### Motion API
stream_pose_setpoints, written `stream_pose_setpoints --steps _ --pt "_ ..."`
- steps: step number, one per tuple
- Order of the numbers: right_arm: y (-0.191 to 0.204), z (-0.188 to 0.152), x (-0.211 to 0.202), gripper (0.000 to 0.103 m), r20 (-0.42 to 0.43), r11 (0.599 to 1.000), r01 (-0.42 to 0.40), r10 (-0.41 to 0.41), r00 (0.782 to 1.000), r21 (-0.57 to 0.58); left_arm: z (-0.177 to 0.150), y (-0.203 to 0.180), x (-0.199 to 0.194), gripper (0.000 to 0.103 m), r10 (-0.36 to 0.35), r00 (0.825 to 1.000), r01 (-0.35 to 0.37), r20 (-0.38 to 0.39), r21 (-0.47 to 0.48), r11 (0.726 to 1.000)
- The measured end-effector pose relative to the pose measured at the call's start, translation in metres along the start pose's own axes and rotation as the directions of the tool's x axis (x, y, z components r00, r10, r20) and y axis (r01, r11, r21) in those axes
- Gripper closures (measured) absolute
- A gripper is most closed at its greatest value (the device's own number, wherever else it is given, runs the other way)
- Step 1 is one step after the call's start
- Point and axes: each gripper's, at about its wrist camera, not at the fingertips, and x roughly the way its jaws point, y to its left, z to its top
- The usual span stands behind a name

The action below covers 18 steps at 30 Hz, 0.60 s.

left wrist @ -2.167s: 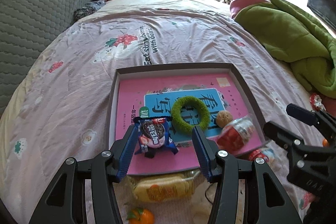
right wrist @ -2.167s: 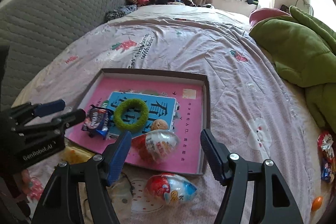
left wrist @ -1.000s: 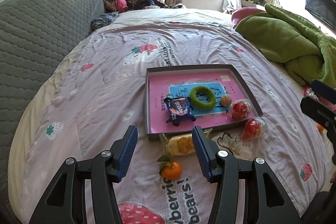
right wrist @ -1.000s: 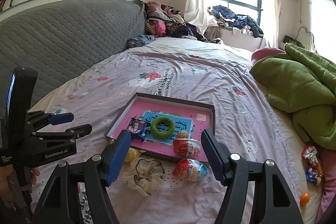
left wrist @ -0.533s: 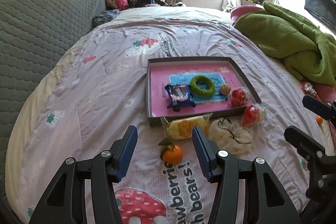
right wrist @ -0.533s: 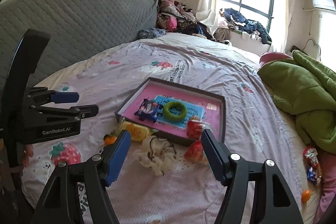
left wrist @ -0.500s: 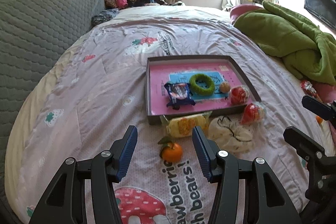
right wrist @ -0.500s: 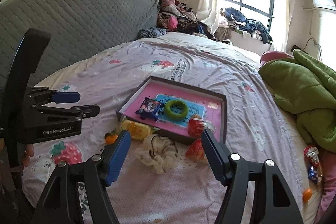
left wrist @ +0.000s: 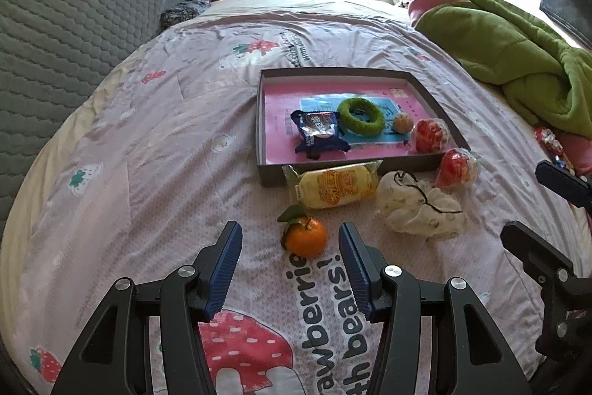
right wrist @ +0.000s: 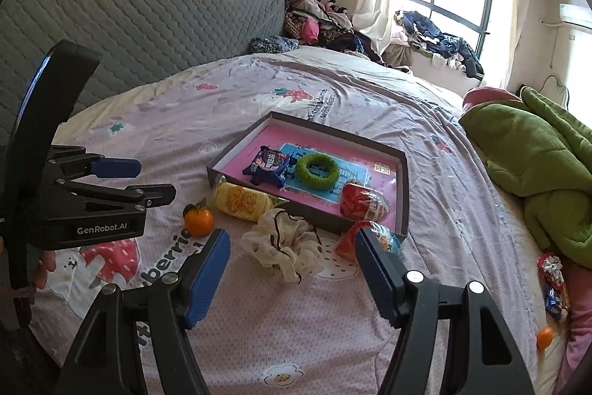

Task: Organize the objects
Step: 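Pull both tools back from the box toward the loose items, then move the left tool to the tangerine while the right tool approaches the cream scrunchie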

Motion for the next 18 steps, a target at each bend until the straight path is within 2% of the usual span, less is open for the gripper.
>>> stream_pose_setpoints --steps 18 --pt "0.006 -0.016 0.022 0.032 -0.046 1.0 -0.008 0.007 0.999 -0.024 -0.018 -0.001 0.024 0.047 -0.008 0.999 0.007 -0.047 -0.006 1.0"
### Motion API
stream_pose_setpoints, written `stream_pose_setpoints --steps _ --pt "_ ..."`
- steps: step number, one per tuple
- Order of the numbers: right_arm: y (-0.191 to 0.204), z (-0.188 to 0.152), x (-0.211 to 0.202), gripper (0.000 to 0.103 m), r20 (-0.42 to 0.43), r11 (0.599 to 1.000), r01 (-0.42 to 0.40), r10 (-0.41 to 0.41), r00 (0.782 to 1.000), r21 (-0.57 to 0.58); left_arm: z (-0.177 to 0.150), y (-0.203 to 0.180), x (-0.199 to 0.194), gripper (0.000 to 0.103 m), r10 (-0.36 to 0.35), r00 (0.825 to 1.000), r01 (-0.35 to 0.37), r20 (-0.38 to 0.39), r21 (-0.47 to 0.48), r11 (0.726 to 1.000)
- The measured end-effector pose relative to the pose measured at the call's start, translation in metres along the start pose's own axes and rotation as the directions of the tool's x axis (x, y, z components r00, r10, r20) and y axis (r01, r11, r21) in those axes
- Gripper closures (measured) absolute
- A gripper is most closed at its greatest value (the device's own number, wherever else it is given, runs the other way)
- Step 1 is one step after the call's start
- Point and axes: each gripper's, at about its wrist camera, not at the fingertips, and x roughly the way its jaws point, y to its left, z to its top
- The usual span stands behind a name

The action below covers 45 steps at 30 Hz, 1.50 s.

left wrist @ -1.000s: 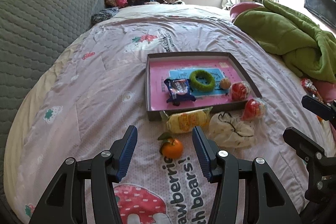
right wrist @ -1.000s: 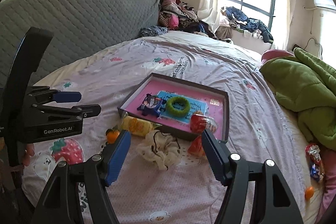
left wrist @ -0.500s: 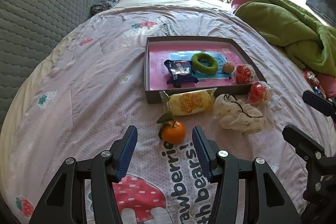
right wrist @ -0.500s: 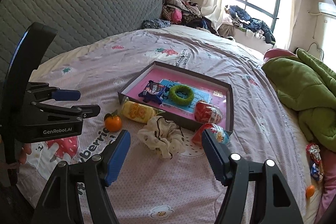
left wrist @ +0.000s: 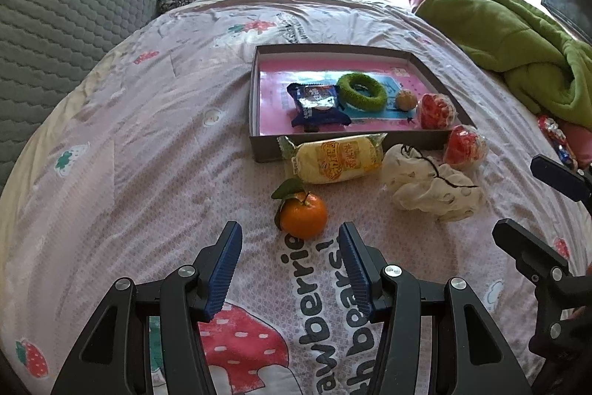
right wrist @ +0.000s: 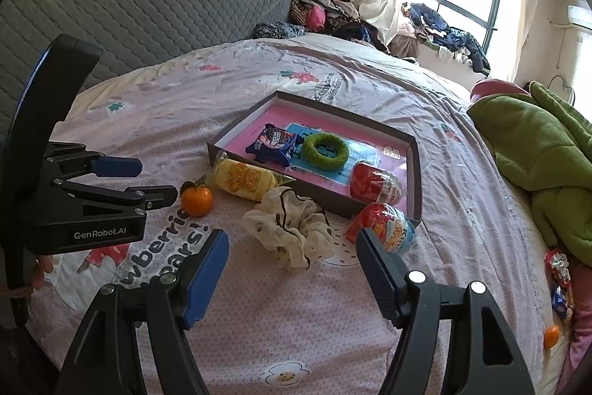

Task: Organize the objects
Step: 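Move the left tool to the tangerine while the right tool approaches the cream scrunchie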

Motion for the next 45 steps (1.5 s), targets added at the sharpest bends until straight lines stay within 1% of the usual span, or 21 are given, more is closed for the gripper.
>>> stream_pose_setpoints --steps 10,16,33,37,45 --pt "0.003 -0.007 0.011 0.032 -0.03 1.0 0.003 -0.003 1.0 -0.009 -0.008 -0.001 0.012 0.047 -0.007 0.999 0.007 -0.032 0.002 1.0" --pt "0.004 -0.01 0.019 0.032 -0.054 1.0 0.011 -0.012 0.998 -0.017 -0.01 -0.001 0.018 0.047 -0.022 0.999 0.022 -0.048 -0.004 1.0" --pt "0.002 -0.01 0.044 0.032 -0.082 0.999 0.015 -0.017 0.997 -0.029 -0.007 -0.002 0.043 0.047 -0.039 0.997 0.039 -0.07 -0.008 0.999" --pt "0.005 -0.009 0.051 0.032 -0.089 0.999 0.023 -0.027 0.996 -0.047 -0.006 0.001 0.049 0.047 -0.044 0.996 0.043 -0.074 -0.016 0.999" --pt "0.012 -0.008 0.071 0.032 -0.107 0.993 0.064 -0.074 0.992 -0.099 -0.003 0.005 0.061 0.047 -0.053 0.996 0.051 -0.074 -0.023 0.998"
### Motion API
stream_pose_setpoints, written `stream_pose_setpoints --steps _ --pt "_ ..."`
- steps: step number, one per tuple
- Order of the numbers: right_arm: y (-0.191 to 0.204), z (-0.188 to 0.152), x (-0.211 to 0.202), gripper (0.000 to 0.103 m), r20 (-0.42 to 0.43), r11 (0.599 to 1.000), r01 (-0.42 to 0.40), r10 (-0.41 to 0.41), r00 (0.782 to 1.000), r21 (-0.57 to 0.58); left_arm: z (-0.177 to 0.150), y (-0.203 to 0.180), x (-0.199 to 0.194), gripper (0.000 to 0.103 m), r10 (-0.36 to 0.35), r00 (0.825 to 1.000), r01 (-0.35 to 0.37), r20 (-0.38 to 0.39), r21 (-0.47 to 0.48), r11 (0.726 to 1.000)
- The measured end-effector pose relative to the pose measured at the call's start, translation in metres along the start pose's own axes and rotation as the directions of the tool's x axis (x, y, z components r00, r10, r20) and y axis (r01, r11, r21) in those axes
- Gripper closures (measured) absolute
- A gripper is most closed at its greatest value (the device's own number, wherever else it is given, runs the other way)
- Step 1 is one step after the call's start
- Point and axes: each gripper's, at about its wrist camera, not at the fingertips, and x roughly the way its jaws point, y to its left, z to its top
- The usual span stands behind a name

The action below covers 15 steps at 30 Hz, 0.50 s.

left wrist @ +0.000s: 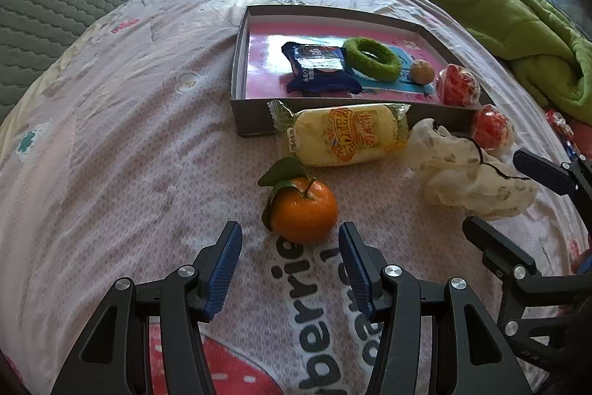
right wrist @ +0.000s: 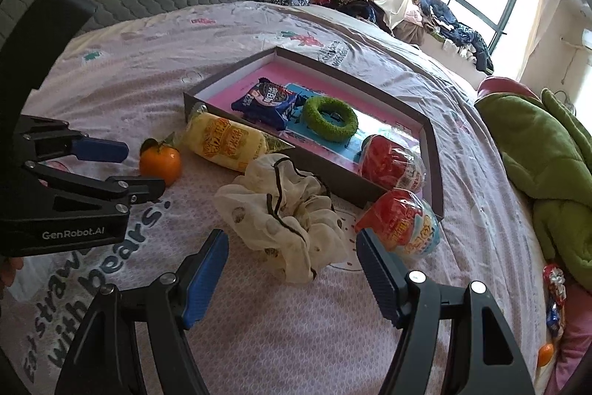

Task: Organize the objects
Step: 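Move the left tool to the tangerine while the right tool approaches the cream scrunchie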

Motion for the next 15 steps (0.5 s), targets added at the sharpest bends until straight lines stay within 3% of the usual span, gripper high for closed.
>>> stream_pose_setpoints --steps 10,13,15 --pt "-0.001 0.004 0.024 0.033 -0.027 1.0 0.009 -0.008 1.0 0.019 0.007 0.001 0.019 0.047 -0.01 1.0 0.01 0.019 -0.017 1.0" --pt "-0.002 0.002 0.032 0.042 -0.052 1.0 0.002 0.0 0.999 0.03 0.009 0.003 0.021 0.048 -0.014 0.999 0.015 0.03 -0.023 1.0" --pt "-0.003 0.0 0.033 0.053 -0.051 0.999 0.0 0.002 0.999 0.038 0.01 0.004 0.021 0.053 -0.025 0.999 0.026 0.038 -0.026 0.999"
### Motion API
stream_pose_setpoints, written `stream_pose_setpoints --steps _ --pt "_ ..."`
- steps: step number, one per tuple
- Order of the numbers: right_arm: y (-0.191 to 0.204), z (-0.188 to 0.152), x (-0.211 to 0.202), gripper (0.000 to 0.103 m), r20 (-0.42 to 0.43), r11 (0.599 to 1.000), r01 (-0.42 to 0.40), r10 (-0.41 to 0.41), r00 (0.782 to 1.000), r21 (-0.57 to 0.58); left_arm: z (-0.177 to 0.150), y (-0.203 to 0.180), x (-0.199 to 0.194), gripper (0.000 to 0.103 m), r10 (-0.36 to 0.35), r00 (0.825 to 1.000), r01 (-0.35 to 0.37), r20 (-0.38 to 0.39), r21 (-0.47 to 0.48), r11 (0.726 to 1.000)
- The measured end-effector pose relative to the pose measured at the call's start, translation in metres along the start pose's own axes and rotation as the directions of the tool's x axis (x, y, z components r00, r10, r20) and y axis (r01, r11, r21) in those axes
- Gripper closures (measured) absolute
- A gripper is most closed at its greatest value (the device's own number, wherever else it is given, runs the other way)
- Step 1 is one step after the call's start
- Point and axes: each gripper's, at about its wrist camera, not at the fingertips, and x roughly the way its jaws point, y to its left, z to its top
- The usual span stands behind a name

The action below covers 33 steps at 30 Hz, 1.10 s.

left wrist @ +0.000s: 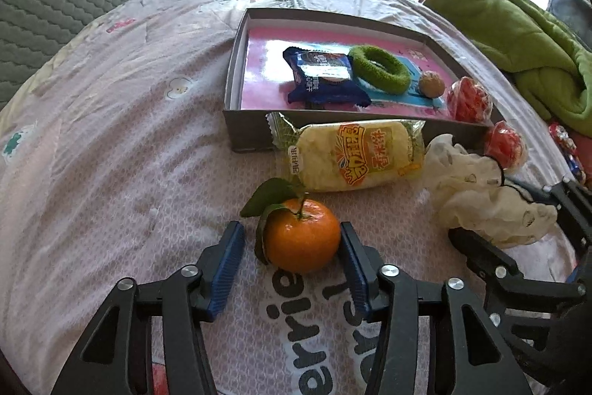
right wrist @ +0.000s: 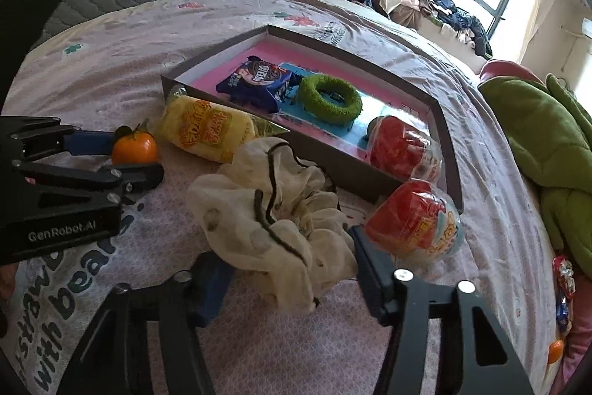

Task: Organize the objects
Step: 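Move the left tool to the tangerine while the right tool approaches the cream scrunchie, then grasp the tangerine with the left tool while the right tool grasps the cream scrunchie, then carry the tangerine and scrunchie over the box with both tools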

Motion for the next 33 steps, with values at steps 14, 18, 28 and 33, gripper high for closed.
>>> stream_pose_setpoints --steps 14,18,28,33 --pt "-0.007 -0.004 -0.016 0.083 0.042 0.988 -0.125 0.122 0.992 0.089 -0.004 -0.002 -0.007 0.063 0.006 1.0 -0.006 0.016 0.009 1.0" --pt "-0.01 -0.007 -0.026 0.083 0.067 0.976 -0.175 0.167 0.984 0.127 -0.009 -0.005 -0.014 0.063 0.013 0.999 -0.013 0.03 0.016 1.0" --pt "-0.014 -0.01 -0.05 0.083 0.109 0.965 -0.206 0.19 0.976 0.164 -0.013 -0.018 -0.043 0.063 0.024 0.996 -0.027 0.087 0.04 0.999" --pt "-0.016 -0.009 -0.058 0.083 0.117 0.961 -0.207 0.188 0.975 0.182 -0.014 -0.025 -0.056 0.063 0.031 0.994 -0.035 0.107 0.041 0.999"
